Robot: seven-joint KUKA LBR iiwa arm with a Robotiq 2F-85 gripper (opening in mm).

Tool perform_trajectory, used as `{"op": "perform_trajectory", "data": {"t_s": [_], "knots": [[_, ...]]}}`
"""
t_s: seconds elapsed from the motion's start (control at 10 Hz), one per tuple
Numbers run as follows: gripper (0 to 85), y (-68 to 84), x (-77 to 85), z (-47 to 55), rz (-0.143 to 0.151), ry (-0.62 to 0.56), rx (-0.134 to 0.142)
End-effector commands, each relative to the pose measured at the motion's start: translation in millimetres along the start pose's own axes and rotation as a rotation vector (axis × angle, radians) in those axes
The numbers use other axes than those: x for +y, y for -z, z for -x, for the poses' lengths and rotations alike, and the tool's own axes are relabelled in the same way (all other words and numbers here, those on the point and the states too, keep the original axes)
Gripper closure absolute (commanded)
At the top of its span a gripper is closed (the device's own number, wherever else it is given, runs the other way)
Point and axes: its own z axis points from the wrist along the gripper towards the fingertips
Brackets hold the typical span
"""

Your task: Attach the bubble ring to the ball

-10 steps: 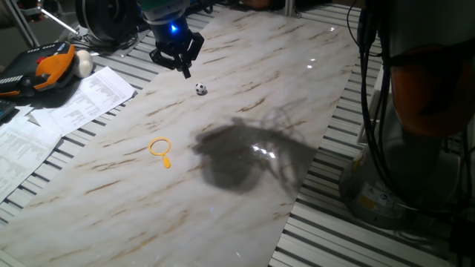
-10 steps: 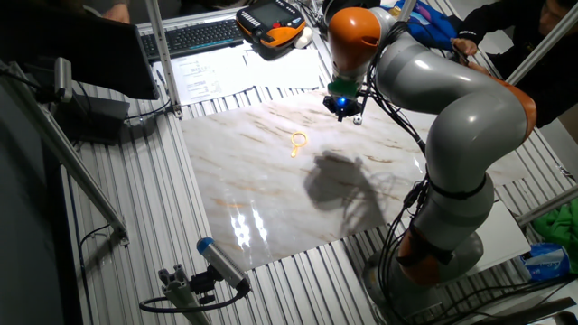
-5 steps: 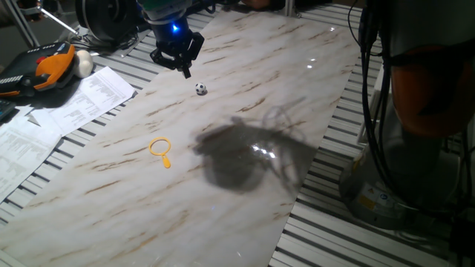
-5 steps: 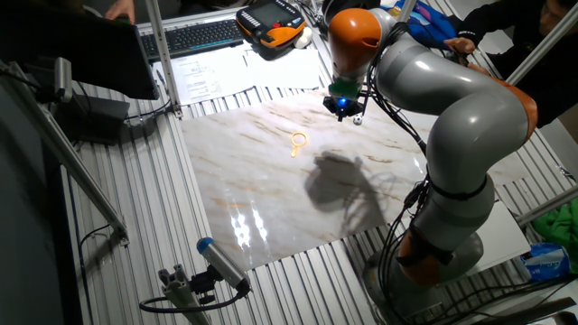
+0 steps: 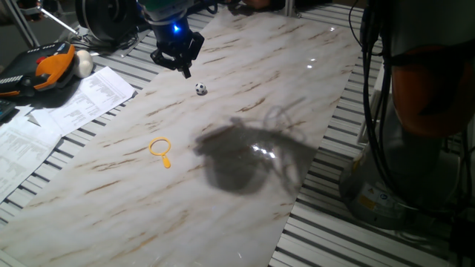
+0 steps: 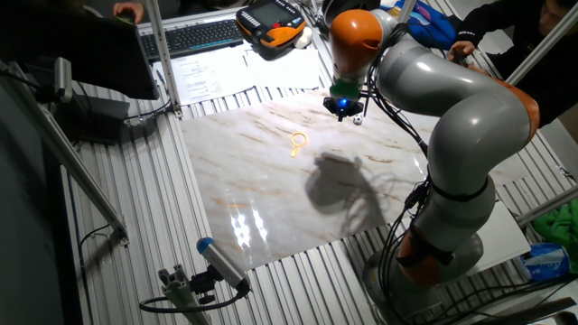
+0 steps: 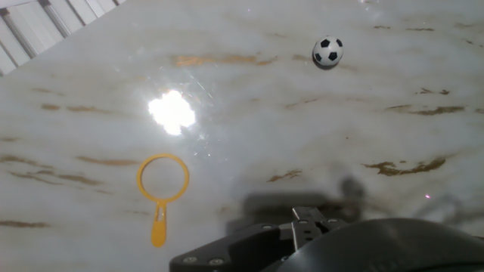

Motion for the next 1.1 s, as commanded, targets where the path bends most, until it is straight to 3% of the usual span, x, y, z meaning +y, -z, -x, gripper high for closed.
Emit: {"op": "perform_trajectory", "data": {"t_s": [0.0,1.0], "knots": [[85.0,0.0,0.0,0.1,-0.001,0.006,0.001],[85.0,0.0,0.0,0.1,0.005,0.025,-0.002]]}}
